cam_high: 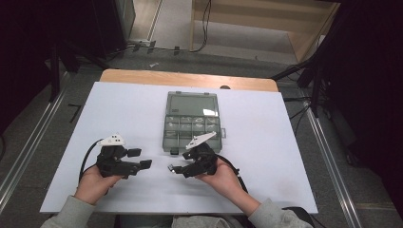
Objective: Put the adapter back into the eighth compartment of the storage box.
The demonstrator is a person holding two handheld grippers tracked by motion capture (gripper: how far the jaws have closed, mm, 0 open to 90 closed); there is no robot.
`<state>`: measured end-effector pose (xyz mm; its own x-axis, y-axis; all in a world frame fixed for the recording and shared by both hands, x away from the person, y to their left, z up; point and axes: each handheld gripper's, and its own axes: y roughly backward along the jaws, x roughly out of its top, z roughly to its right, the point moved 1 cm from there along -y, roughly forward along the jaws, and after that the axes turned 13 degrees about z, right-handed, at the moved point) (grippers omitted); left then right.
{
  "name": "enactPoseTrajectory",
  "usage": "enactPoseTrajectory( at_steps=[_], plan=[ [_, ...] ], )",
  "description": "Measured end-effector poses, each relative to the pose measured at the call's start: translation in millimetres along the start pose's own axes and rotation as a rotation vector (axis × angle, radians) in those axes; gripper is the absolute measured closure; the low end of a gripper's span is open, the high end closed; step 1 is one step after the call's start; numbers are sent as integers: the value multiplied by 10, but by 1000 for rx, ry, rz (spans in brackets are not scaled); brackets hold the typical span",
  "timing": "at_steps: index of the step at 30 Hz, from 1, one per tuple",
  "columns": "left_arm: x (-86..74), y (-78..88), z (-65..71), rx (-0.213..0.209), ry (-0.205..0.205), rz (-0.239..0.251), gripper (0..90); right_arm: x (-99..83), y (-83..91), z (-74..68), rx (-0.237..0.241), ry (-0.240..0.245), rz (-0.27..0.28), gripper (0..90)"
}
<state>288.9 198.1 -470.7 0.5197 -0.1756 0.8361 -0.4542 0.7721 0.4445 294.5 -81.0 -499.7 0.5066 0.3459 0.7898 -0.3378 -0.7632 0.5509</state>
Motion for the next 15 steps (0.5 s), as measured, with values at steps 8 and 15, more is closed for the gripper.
enactPoseTrajectory(
  at_steps=[8, 15],
  plan=[
    [3, 6, -11, 6, 3, 8, 290, 13, -69, -17, -10, 11, -14, 315],
    [4, 6, -9, 10, 0, 7, 290, 12, -128, -23, -17, 19, -27, 327]
  ],
)
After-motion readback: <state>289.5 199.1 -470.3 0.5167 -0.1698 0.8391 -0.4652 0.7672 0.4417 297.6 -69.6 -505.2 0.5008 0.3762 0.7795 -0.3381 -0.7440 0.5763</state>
